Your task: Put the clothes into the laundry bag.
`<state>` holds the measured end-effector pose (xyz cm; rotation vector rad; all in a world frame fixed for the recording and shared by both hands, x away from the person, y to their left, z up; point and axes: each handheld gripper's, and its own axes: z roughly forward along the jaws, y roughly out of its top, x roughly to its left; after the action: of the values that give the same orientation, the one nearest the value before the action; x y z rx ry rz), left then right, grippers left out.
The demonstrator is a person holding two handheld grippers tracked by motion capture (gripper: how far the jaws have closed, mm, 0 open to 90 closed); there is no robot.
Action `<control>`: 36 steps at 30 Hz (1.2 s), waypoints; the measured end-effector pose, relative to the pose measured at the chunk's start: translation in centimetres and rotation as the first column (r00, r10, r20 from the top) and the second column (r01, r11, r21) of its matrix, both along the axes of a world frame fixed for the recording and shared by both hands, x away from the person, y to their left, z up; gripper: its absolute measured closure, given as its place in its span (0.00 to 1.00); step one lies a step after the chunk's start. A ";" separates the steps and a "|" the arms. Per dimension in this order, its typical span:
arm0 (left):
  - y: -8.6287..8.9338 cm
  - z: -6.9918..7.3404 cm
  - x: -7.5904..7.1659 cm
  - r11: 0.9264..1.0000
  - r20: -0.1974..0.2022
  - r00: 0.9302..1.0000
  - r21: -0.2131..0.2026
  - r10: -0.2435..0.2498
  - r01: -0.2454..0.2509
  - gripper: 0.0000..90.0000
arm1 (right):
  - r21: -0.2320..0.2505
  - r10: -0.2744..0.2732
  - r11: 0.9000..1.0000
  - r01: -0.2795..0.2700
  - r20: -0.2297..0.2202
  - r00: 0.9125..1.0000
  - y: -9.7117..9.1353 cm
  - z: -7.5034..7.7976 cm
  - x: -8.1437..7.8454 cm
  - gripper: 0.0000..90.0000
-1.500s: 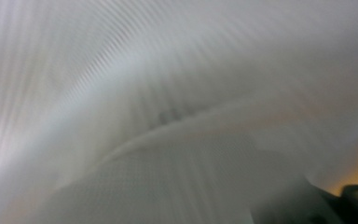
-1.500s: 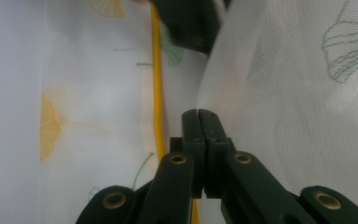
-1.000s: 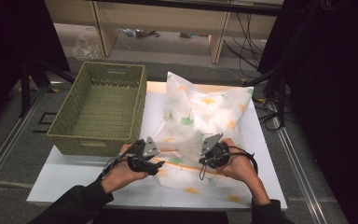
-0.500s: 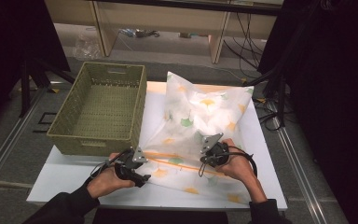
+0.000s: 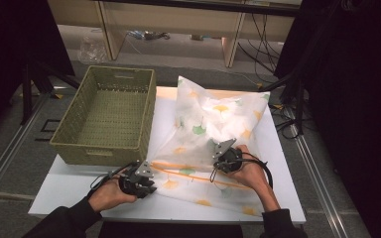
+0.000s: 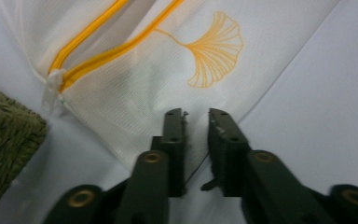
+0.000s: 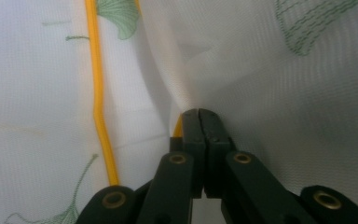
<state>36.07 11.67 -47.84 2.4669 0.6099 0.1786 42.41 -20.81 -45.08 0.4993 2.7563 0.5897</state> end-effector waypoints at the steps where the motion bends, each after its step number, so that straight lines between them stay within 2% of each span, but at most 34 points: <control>1: 0.0 0.0 0.0 1.000 0.004 1.000 0.000 -0.005 0.005 0.92 | 0.000 -0.002 1.000 0.002 -0.005 1.000 0.0 0.0 0.0 1.00; 2: -0.1 0.0 0.0 1.000 0.003 1.000 0.003 -0.017 0.017 0.95 | -0.003 -0.003 1.000 0.003 -0.001 1.000 0.1 -0.1 0.0 1.00; 3: -0.3 -0.1 -0.2 1.000 0.015 1.000 -0.020 0.002 -0.002 0.96 | -0.009 0.009 1.000 -0.009 0.007 1.000 0.1 -0.1 0.2 1.00; 4: -0.3 -0.1 -0.3 1.000 0.017 1.000 -0.016 -0.003 0.003 0.98 | -0.010 -0.014 1.000 0.014 -0.001 1.000 0.1 -0.1 0.0 1.00; 5: -0.2 0.0 -0.2 1.000 0.023 0.999 0.010 -0.026 0.026 0.98 | -0.010 -0.009 1.000 0.009 0.011 1.000 0.1 -0.2 0.2 1.00; 7: -0.3 -0.1 -0.3 1.000 0.015 1.000 -0.026 0.009 -0.008 0.99 | -0.015 -0.020 1.000 0.020 0.020 1.000 0.1 -0.2 0.4 1.00; 10: -0.3 0.0 -0.3 1.000 0.017 1.000 0.003 -0.022 0.022 0.99 | -0.009 -0.026 1.000 0.026 0.032 0.999 -0.1 -0.4 1.0 1.00; 11: -0.4 0.0 -0.3 1.000 0.020 1.000 -0.001 -0.020 0.020 0.99 | -0.009 -0.045 0.999 0.046 0.031 0.999 -0.1 -0.4 1.1 1.00; 12: -0.6 -0.1 -0.4 0.999 0.002 1.000 -0.036 -0.001 0.002 0.99 | -0.008 -0.050 0.999 0.050 0.042 0.998 -0.2 -0.4 1.3 1.00; 13: -0.6 0.1 -0.4 0.999 0.000 0.999 -0.004 -0.034 0.034 0.99 | -0.008 -0.053 0.999 0.053 0.046 0.998 -0.3 -0.4 1.5 1.00; 14: -0.8 0.0 -0.5 1.000 0.007 1.000 -0.016 -0.022 0.023 0.99 | -0.008 -0.066 0.998 0.066 0.037 0.997 -0.4 -0.4 1.7 1.00; 15: -0.9 0.0 -0.5 0.999 0.012 0.999 -0.012 -0.034 0.034 0.99 | -0.010 -0.046 0.999 0.047 0.059 0.997 -0.6 -0.5 2.1 1.00; 16: -1.1 0.1 -0.6 0.999 -0.007 0.999 -0.026 -0.032 0.032 0.99 | -0.008 -0.086 0.996 0.086 0.046 0.995 -0.7 -0.6 2.1 1.00; 17: -1.3 0.0 -0.7 0.999 -0.011 0.999 -0.034 -0.037 0.037 0.99 | -0.005 -0.097 0.995 0.098 0.060 0.993 -0.9 -0.6 2.4 1.00; 18: -1.6 0.1 -0.7 0.998 -0.005 0.998 -0.014 -0.059 0.059 0.99 | -0.009 -0.111 0.994 0.111 0.062 0.992 -1.0 -0.7 2.7 1.00; 20: -2.2 0.1 -0.8 0.998 0.004 0.998 -0.014 -0.069 0.069 0.99 | -0.017 -0.128 0.991 0.129 0.077 0.989 -1.2 -0.8 3.2 1.00; 21: -2.4 0.0 -0.8 0.997 -0.004 0.997 -0.028 -0.072 0.072 0.99 | -0.030 -0.120 0.992 0.124 0.108 0.987 -1.3 -0.7 3.8 1.00; 23: -2.8 -0.1 -1.1 0.997 0.006 0.998 -0.041 -0.060 0.061 0.99 | -0.043 -0.157 0.986 0.164 0.124 0.980 -1.3 -0.7 4.4 1.00; 24: -2.7 0.1 -0.9 0.996 0.006 0.996 -0.016 -0.086 0.086 0.99 | -0.051 -0.141 0.987 0.150 0.144 0.979 -1.4 -0.7 4.9 1.00; 25: -2.7 -0.1 -0.8 0.997 -0.004 0.998 -0.045 -0.064 0.064 0.99 | -0.041 -0.166 0.984 0.174 0.145 0.975 -1.3 -0.9 5.0 1.00; 26: -2.5 0.0 -0.7 0.996 -0.004 0.997 -0.030 -0.079 0.079 0.99 | -0.040 -0.176 0.982 0.183 0.142 0.974 -1.3 -1.0 5.1 1.00; 27: -2.5 -0.1 -0.8 0.997 -0.006 0.998 -0.044 -0.070 0.070 0.99 | -0.050 -0.143 0.987 0.153 0.154 0.978 -1.3 -1.1 5.3 1.00; 28: -2.5 -0.1 -0.8 0.997 -0.002 0.998 -0.049 -0.067 0.067 0.99 | -0.048 -0.163 0.984 0.171 0.143 0.976 -1.2 -1.0 5.0 1.00; 29: -2.5 0.0 -0.8 0.996 0.000 0.997 -0.039 -0.082 0.082 0.99 | -0.049 -0.152 0.986 0.161 0.148 0.977 -1.2 -0.9 4.8 1.00; 32: -2.4 0.3 -0.9 0.995 0.007 0.996 -0.048 -0.086 0.086 0.99 | -0.034 -0.135 0.990 0.140 0.129 0.982 -1.2 -0.3 4.0 1.00; 34: -2.2 0.5 -1.0 0.995 0.008 0.997 -0.062 -0.074 0.075 0.99 | -0.014 -0.101 0.995 0.104 0.118 0.988 -1.5 0.1 3.4 1.00; 36: -2.0 0.6 -0.9 0.995 0.008 0.997 -0.057 -0.079 0.079 0.99 | 0.012 -0.091 0.996 0.091 0.109 0.990 -2.0 0.7 2.9 1.00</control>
<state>35.13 9.65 -47.21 2.4293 0.5076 0.1347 45.27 -22.79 -44.40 0.5732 2.6133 0.5868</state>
